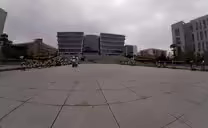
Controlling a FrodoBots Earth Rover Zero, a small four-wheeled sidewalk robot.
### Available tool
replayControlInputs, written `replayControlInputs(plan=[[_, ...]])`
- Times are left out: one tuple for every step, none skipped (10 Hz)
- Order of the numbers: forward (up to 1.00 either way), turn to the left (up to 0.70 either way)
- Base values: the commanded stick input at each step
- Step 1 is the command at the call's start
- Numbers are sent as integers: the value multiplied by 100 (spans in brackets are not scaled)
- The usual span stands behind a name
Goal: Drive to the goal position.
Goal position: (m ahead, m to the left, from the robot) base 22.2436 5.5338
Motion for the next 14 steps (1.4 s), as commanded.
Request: replayControlInputs(plan=[[70,0],[70,0],[70,0],[70,0],[70,0],[70,0],[70,0],[70,0],[70,0],[70,0],[70,-3],[70,-6],[70,-7],[70,-3]])
